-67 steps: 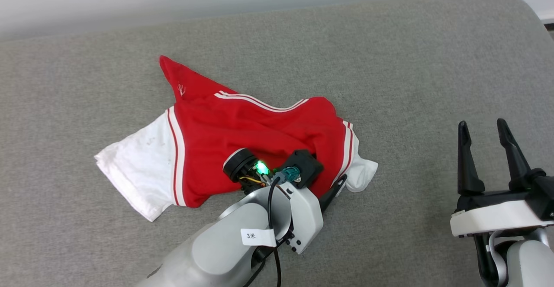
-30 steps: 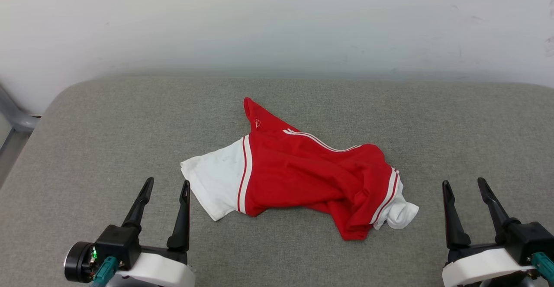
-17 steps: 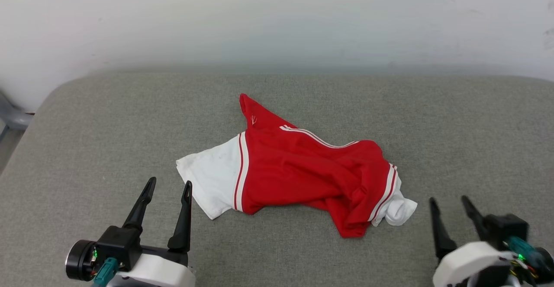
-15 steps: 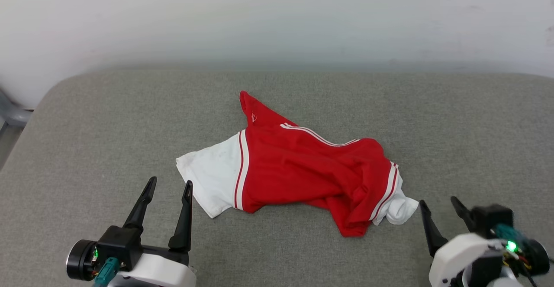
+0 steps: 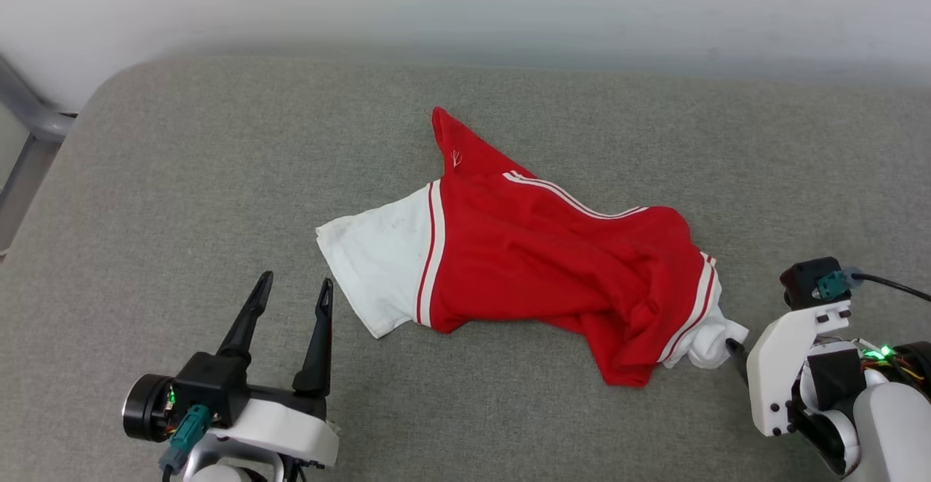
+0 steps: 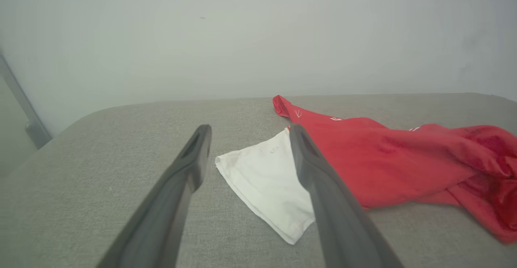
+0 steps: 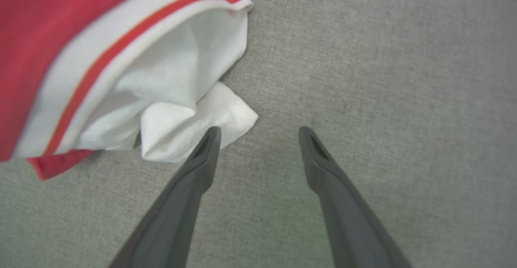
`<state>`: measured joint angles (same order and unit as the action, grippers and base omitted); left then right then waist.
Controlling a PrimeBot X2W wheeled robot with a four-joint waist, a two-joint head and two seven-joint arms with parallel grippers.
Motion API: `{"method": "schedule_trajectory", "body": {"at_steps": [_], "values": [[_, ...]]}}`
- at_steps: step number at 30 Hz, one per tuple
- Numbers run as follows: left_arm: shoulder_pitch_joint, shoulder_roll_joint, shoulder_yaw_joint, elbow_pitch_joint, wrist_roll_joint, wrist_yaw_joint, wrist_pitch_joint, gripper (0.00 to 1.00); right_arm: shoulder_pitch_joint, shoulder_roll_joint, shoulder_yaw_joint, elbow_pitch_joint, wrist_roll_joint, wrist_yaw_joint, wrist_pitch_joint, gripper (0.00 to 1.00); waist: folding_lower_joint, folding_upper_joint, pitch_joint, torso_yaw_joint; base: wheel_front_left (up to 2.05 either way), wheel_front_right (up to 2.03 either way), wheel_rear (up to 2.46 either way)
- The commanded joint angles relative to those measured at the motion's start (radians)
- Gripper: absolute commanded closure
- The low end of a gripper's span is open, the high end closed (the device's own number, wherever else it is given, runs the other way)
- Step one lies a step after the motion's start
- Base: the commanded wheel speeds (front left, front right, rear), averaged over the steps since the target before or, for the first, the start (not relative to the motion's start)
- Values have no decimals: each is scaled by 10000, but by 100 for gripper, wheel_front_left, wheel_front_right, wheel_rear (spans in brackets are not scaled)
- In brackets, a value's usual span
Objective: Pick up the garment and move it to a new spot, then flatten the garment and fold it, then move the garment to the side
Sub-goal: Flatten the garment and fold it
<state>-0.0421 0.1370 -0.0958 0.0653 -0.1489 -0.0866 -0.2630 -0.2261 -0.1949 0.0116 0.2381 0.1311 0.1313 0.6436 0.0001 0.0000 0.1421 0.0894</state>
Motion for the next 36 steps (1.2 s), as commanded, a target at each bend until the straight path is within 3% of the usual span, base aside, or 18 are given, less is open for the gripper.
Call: {"method": "schedule_trajectory", "body": {"at_steps": [1, 13, 15, 22, 36], "values": [[-167, -95, 29, 30, 96, -72, -26, 0, -162, -108, 39, -28, 30, -10, 215, 0, -1, 0, 192, 178, 0, 0, 0], [-578, -329, 193, 196, 392, -283, -26, 0, -226, -434, 758, 357, 135, -7, 913, 0, -1, 0, 800, 642, 0, 0, 0], [-632, -335, 228, 232, 399, -322, -26, 0, -107, -473, 901, 543, 177, -6, 1023, 100, -1, 0, 804, 683, 0, 0, 0], [-400, -342, 411, 433, 493, -368, -27, 0, 234, -766, 761, 622, 397, -13, 1026, 100, -1, 0, 483, 568, 0, 0, 0], [-357, -405, 540, 265, 608, -413, -27, 0, 59, -2043, -1062, 276, 313, -13, 1023, 100, -1, 0, 429, 126, 0, 0, 0]]}}
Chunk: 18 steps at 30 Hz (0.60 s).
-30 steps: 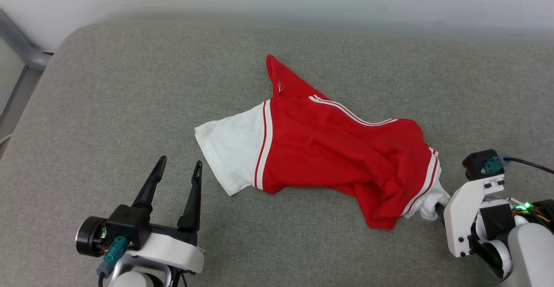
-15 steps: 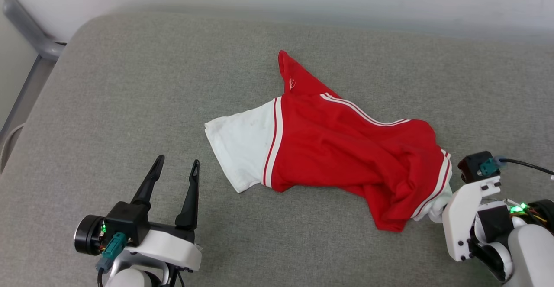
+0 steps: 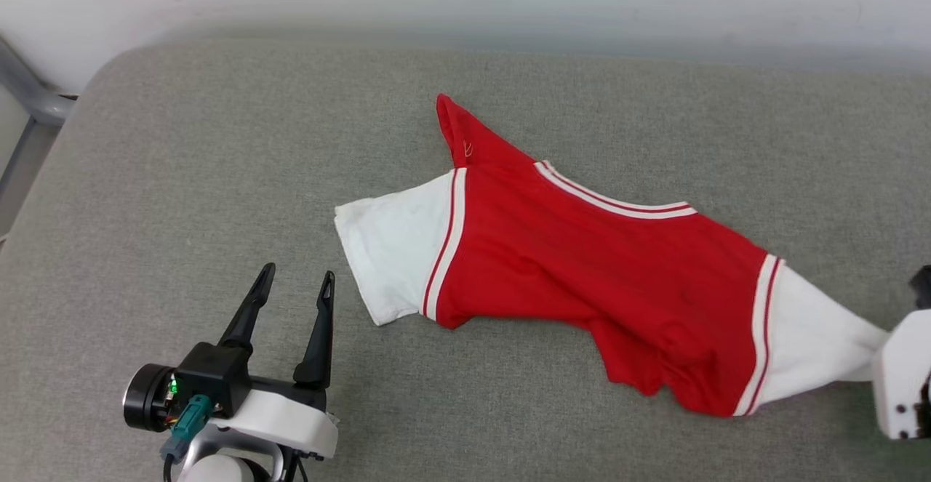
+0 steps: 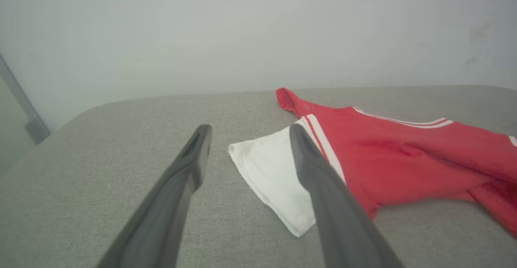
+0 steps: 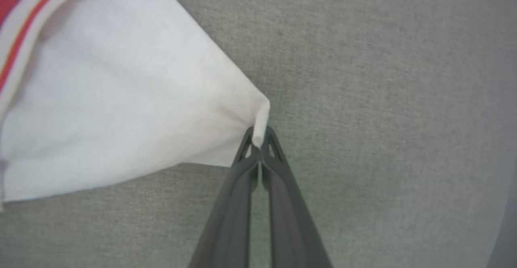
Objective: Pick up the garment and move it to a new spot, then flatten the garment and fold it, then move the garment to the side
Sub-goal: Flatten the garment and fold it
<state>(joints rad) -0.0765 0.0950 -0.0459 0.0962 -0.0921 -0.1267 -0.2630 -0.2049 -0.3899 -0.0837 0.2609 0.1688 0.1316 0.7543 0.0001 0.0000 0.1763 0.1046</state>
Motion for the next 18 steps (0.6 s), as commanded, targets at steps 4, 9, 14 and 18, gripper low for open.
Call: {"method": "schedule_trajectory", "body": {"at_steps": [4, 9, 14, 18], "values": [[-192, 44, 60, -21, 38, -21, -27, 0, -467, -293, -443, 379, -264, -17, -443, 100, -1, 0, 302, -24, 0, 0, 0], [-315, 63, 67, 55, 18, -30, -27, 0, -791, -134, -550, 748, -372, -17, -863, 0, -1, 0, 358, -28, 0, 0, 0], [-304, 67, 139, 141, 35, -31, -27, 0, -1084, 103, -567, 844, -626, -17, -1679, 0, -1, 0, 190, -189, 0, 0, 0], [-234, 57, 259, 97, -64, -35, -27, 0, -1270, 464, -833, 749, -519, -16, -2727, 0, -1, 0, -120, -395, 0, 0, 0]]}}
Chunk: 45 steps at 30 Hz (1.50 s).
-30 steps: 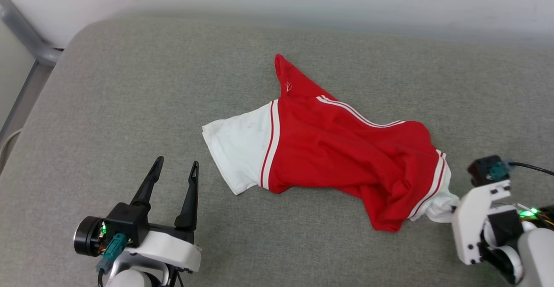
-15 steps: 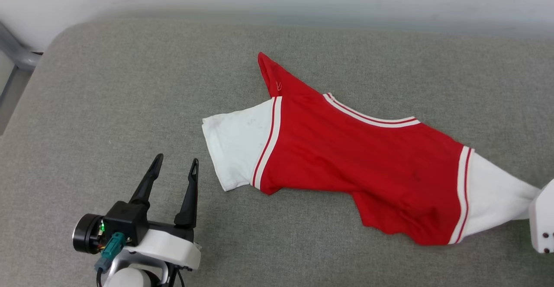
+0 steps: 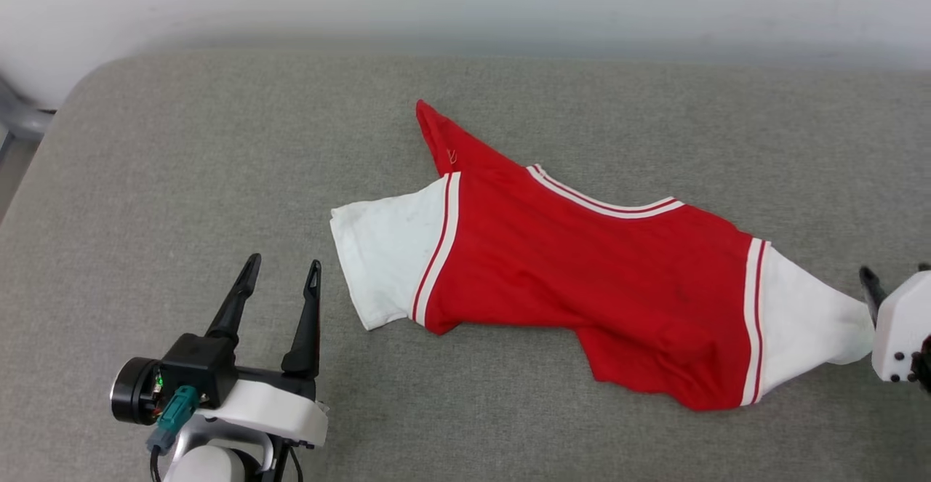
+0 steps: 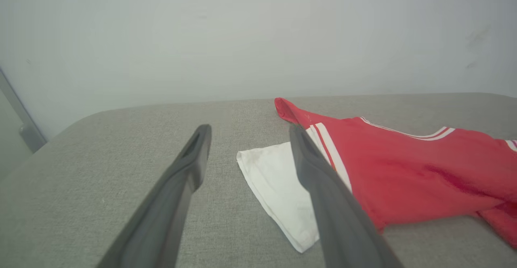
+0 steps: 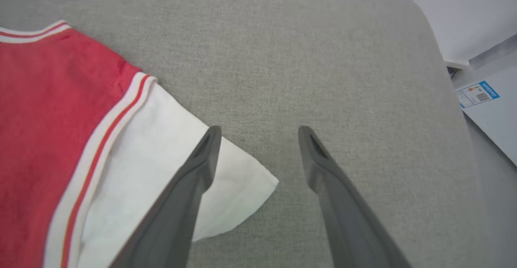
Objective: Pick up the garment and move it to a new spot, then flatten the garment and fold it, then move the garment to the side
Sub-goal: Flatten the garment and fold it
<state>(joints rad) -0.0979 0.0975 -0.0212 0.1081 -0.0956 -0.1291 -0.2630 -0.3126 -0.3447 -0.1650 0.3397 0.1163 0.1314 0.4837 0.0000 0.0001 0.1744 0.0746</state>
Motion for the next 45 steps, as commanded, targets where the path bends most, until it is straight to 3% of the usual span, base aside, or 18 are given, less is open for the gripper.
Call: {"method": "schedule_trajectory", "body": {"at_steps": [1, 6, 13, 19, 23, 26, 29, 34, 38, 45], "values": [[-4, 23, 44, -67, -24, -11, -27, 0, -210, 78, -21, -112, 33, -14, -345, 0, 0, -1, -165, -148, 0, 0, 0], [128, -1, 204, -304, -81, -13, -27, 0, 65, 555, 7, -683, 327, -14, -2298, 0, 0, -1, -497, -393, 0, 0, 0], [625, -162, 652, -857, -475, -19, -27, 0, 1155, 2083, -396, -1584, 975, -12, -4823, 0, 0, -1, -738, -690, 0, 0, 0], [720, -65, 764, -1298, -620, -19, -27, 0, 1937, 2664, -276, -2094, 1052, -12, -6244, 0, 0, -1, -605, -906, 0, 0, 0], [198, 562, 292, -1298, -873, -20, -27, 0, 2032, 2797, -201, -2266, 1153, -12, -6333, 0, 0, -1, -329, -1096, 0, 0, 0], [-593, 1520, -473, -965, -1202, -20, 376, 0, 1965, 2833, -234, -2435, 1118, -12, -6267, 0, 0, -1, -51, -1191, 0, 0, 0], [-1780, 2699, -1260, -757, -1903, -19, 1408, 0, 1856, 2864, -343, -2625, 1099, -12, -6266, 0, 0, -1, 250, -1297, 0, 0, 0], [-3670, 4441, -2484, -487, -3744, -9, 4123, 0, 1705, 2917, -340, -2740, 1128, -12, -6323, 0, 0, -1, 737, -1546, 0, 0, 0], [-4630, 5297, -2987, -148, -4927, -10, 6542, 0, 1641, 2941, -393, -2778, 1055, -12, -6384, 0, 0, -1, 1172, -1738, 0, 0, 0], [-5360, 6212, -3613, 459, -6352, 2, 10047, 0, 1442, 2956, -552, -2777, 1155, -12, -6530, 0, 0, -1, 1816, -1936, 0, 0, 0]]}}
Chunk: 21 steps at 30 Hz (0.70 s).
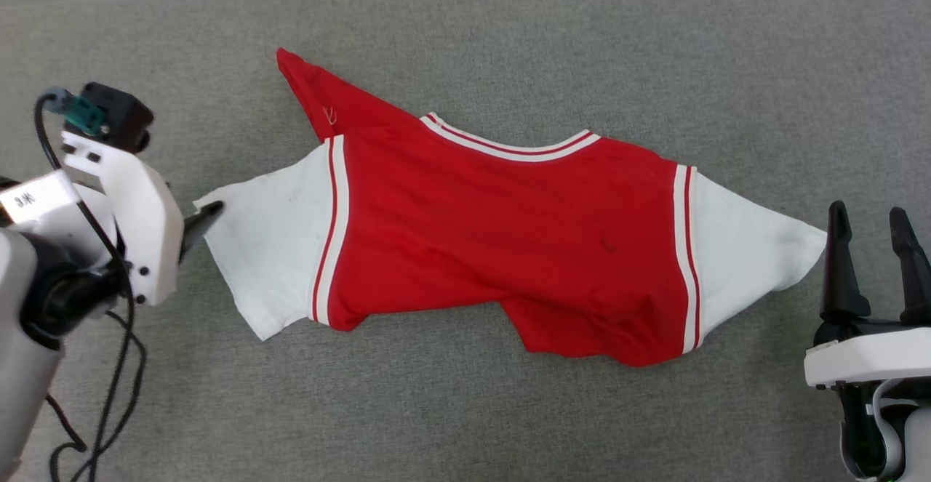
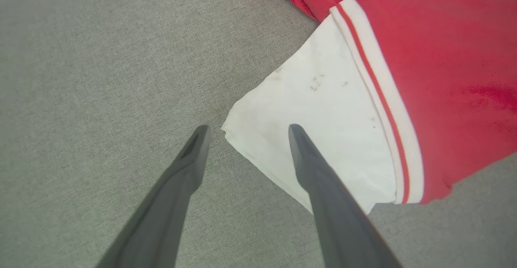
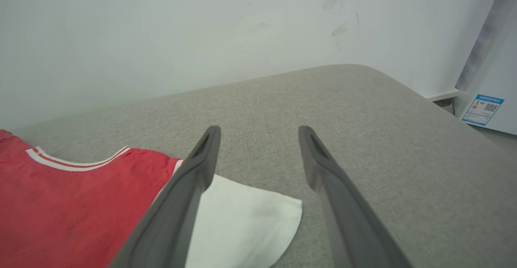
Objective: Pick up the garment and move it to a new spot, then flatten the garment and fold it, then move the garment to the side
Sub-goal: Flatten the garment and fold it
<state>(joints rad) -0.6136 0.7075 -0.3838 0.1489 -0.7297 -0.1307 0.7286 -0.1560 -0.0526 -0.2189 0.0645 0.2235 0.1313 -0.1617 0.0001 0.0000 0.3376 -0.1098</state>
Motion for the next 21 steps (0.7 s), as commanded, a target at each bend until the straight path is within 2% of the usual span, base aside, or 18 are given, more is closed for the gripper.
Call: {"method": "schedule_trajectory", "body": {"at_steps": [1, 5, 21], "values": [[-261, 167, -44, 123, -75, 29, 412, 0, -144, 37, -2, 0, 95, -10, -78, 0, -1, 0, 256, -117, 0, 0, 0], [-355, 291, -118, 348, -198, 84, 946, 0, -280, 38, 64, 83, 156, -9, -161, 0, -1, 0, 506, -211, 0, 0, 0], [-318, 83, -382, 1497, 85, 259, 593, 0, -433, 39, 196, 329, 159, -9, -281, 0, -1, 0, 1051, -398, 0, 0, 0]]}}
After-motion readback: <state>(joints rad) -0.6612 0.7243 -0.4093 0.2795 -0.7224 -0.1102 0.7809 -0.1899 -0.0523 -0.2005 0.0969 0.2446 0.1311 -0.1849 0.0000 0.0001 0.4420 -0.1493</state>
